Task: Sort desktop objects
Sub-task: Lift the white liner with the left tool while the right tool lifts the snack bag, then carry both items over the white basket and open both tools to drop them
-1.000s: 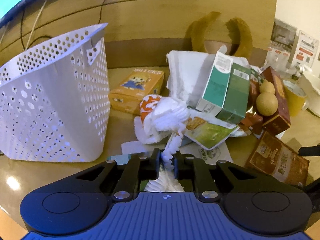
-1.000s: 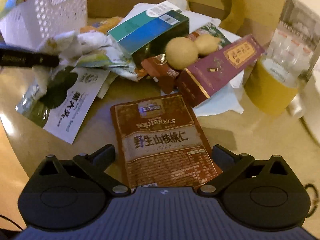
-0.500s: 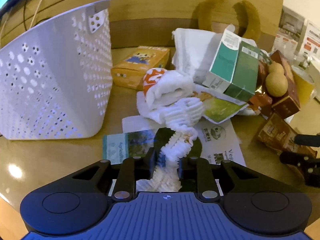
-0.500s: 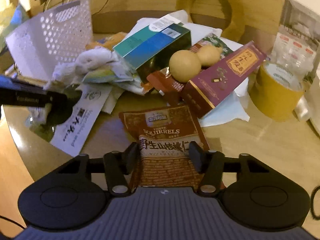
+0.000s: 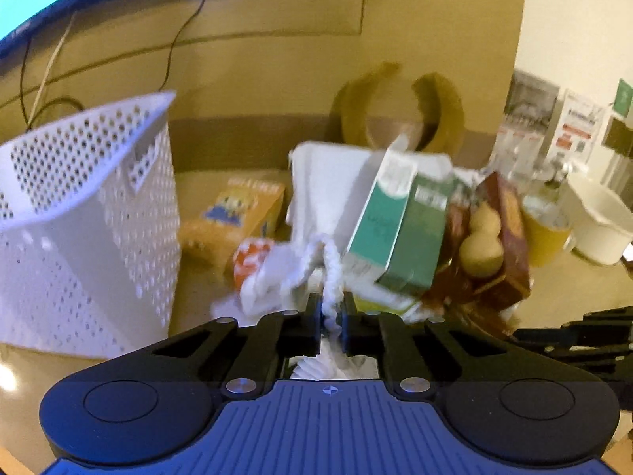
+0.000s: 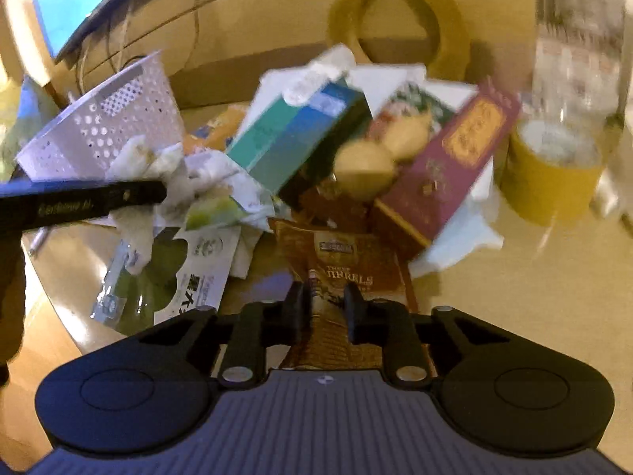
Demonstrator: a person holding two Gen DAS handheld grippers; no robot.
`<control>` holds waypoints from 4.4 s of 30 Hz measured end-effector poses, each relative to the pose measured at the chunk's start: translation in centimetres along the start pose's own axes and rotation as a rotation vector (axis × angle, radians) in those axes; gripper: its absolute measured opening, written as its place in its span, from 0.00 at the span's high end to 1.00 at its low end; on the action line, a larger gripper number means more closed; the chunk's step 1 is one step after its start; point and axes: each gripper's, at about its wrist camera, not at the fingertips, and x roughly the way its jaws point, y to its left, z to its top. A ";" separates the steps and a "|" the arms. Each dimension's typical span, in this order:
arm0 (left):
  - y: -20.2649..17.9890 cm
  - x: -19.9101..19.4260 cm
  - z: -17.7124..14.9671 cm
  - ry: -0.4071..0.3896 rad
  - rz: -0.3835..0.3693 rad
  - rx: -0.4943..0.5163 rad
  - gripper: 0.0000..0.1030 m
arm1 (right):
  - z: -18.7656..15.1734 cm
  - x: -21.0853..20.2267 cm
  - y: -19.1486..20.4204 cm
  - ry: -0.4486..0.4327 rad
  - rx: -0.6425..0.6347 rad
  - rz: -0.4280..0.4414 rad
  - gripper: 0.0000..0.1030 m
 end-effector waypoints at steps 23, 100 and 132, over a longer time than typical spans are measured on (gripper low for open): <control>-0.4 -2.7 3.8 -0.127 0.005 0.053 0.95 | 7.4 -3.6 2.4 -0.168 -0.132 -0.027 1.00; -0.3 -5.5 8.1 -0.209 0.033 0.057 0.96 | 8.7 -3.9 7.0 -0.282 -0.002 -0.085 0.38; 26.3 -7.4 10.8 -0.152 0.346 -0.130 0.93 | 20.5 9.4 31.7 -0.169 -0.270 0.144 0.38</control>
